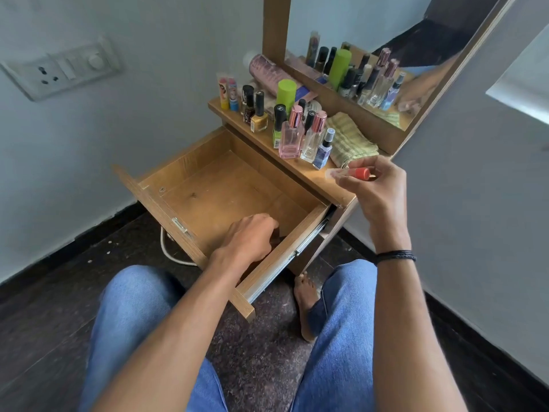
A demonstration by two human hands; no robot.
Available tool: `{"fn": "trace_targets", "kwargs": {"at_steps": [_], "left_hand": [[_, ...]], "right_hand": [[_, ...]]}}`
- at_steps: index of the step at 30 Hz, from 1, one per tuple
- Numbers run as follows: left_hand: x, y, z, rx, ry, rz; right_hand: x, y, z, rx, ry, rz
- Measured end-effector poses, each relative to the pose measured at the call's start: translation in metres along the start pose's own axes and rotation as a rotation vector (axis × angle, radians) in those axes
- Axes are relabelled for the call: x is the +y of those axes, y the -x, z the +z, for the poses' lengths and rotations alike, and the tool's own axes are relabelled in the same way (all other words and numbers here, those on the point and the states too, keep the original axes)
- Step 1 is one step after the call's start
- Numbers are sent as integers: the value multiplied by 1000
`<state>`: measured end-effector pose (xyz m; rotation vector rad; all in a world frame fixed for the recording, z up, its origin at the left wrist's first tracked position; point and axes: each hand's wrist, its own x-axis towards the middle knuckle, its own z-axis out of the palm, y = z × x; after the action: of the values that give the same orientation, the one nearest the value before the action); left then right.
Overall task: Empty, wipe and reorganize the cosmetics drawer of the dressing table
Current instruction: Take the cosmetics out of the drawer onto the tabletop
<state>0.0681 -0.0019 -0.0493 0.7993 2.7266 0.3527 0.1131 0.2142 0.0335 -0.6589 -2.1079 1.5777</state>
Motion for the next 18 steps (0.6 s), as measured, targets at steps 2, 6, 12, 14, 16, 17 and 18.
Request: {"fn": "trace_targets", "kwargs": {"at_steps": [2,6,12,14,16,17,18], "left_hand": [[1,0,2,-6,-15,-3],[3,-1,4,7,-26,-28],[-3,-3,0,161,222,-185],[-5,-6,-6,242,356,-232],[-5,-8,-13,323,469,-248],[-5,-8,-16,356,526,-239],[-5,-8,-18,381,582,-226]], "right_hand": [[1,-1,-3,-42,34,4],[1,-2,-10,-112,46,6],[0,-3,-11,-107,-117,-16],[2,0,-4,-100,-180,-23],[4,1,6,-50,-194,-23],[5,1,11,-19,-174,-28],[6,2,17,9,-129,-44]]}}
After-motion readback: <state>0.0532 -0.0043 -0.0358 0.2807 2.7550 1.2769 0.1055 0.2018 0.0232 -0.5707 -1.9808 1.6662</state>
